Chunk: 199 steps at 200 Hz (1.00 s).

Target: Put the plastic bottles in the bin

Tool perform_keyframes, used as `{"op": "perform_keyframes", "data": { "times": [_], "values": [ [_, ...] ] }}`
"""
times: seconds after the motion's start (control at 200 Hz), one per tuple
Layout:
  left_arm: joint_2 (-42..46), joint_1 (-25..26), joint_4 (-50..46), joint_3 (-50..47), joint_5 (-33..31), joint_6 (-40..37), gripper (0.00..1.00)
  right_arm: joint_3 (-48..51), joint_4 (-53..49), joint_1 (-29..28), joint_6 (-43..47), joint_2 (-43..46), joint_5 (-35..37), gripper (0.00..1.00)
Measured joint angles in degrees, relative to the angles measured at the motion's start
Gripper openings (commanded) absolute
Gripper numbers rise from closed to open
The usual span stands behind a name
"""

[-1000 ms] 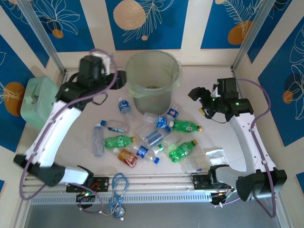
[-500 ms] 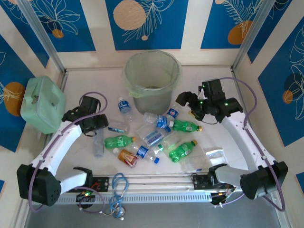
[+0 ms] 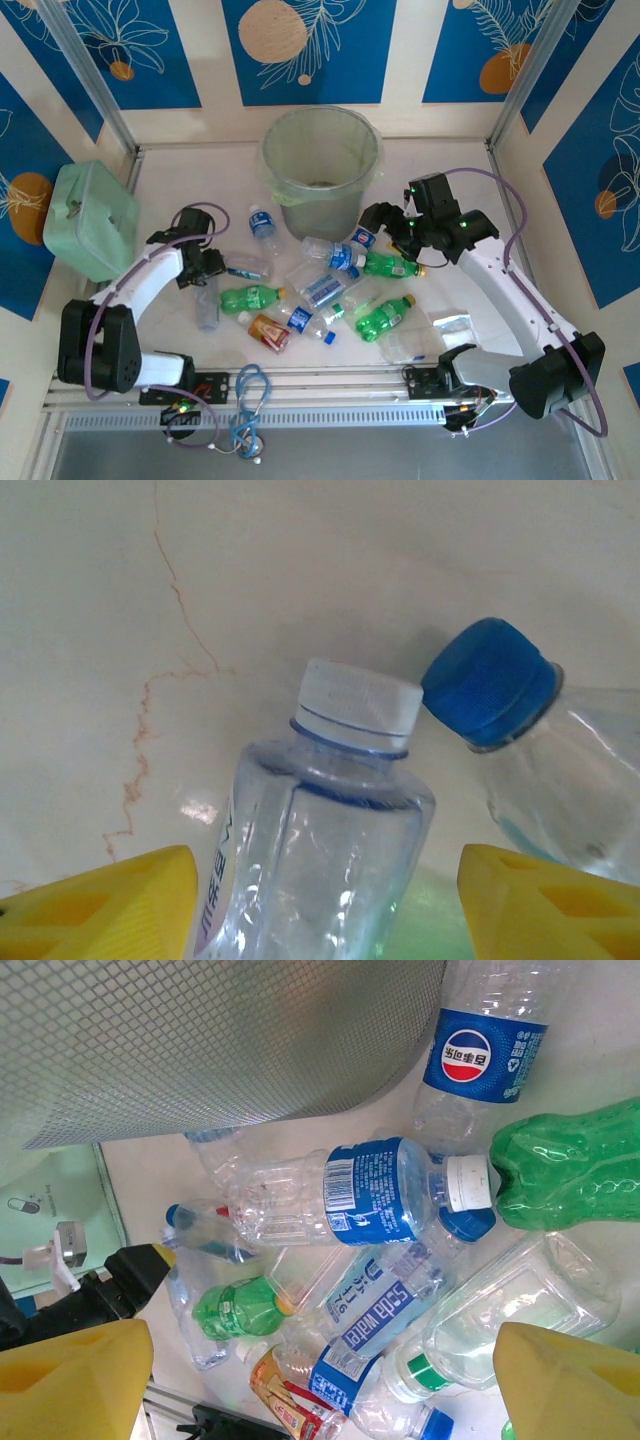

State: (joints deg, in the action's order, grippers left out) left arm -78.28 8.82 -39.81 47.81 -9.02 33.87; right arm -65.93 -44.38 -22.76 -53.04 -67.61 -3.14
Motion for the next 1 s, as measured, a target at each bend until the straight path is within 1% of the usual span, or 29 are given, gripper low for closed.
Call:
{"op": "perform_keyframes", "data": {
  "times": [0.235,0.405,0.62,0.825,0.995],
  "values": [
    [-4.37,-0.57,2.38,-0.17,0.66,0.42,0.67,0.09,0.0,-0.07,-0.15,0.31,0.2,0.89],
    [-6.67,-0.68,3.87,-0.2,1.33,0.66,0.62,0.09,0.0,-0.24,-0.17,0.24,0.2,0.89],
    [-7.34,-0.81,4.48,-0.2,1.46,0.59,0.57,0.09,0.0,-0.59,-0.39,0.2,0.2,0.89],
    [-7.32,-0.85,4.48,-0.07,1.46,0.52,0.46,0.07,-0.02,-0.66,-0.55,-0.17,0.2,0.89],
    [-6.64,-0.96,3.13,0.48,1.46,0.48,0.44,-1.29,-0.28,-1.46,-0.07,-0.22,0.22,0.89]
  ]
}}
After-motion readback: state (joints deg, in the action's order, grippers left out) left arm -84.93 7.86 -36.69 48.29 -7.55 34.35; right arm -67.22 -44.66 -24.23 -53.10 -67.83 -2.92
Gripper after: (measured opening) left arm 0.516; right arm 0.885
